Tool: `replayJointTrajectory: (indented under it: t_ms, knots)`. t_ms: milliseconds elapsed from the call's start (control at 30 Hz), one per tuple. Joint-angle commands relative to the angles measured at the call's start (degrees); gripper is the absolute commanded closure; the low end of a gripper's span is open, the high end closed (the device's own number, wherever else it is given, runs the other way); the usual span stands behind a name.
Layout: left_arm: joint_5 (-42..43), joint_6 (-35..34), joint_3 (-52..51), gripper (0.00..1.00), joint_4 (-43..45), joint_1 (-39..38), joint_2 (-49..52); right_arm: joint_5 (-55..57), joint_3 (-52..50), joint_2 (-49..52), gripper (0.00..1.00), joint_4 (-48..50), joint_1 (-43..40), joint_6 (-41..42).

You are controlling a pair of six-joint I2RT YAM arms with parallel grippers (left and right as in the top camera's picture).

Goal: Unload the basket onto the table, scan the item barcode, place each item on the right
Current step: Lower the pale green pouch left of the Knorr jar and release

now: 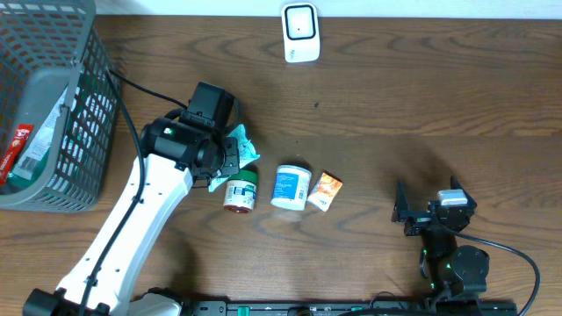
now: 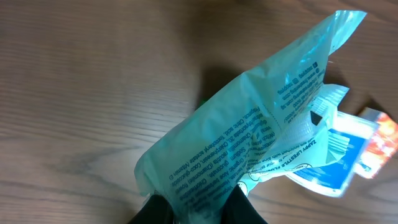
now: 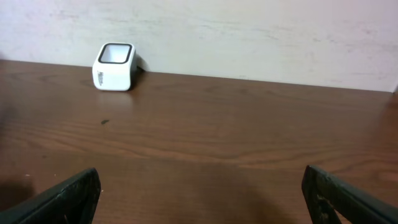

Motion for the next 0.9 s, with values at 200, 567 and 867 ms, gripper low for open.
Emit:
replayJointTrajectory:
  t_ms: [200, 567, 867]
  knots:
    - [-6.95, -4.39, -1.05, 0.86, 1.25, 4.59, 9.66, -0.04, -0.04, -0.24, 0.01, -0.33, -0.46, -0.24]
    - [-3.23, -4.57, -4.74, 0.87, 4.96, 9.86, 16.59, -0.07, -0.04, -0.24, 0.01, -0.33, -0.46, -0.24]
    - [2.54, -6.51, -11.5, 0.86, 13.53, 10.12, 17.68, -0.07, -0.04, -0.24, 0.01, -0.33, -0.46, -0.24]
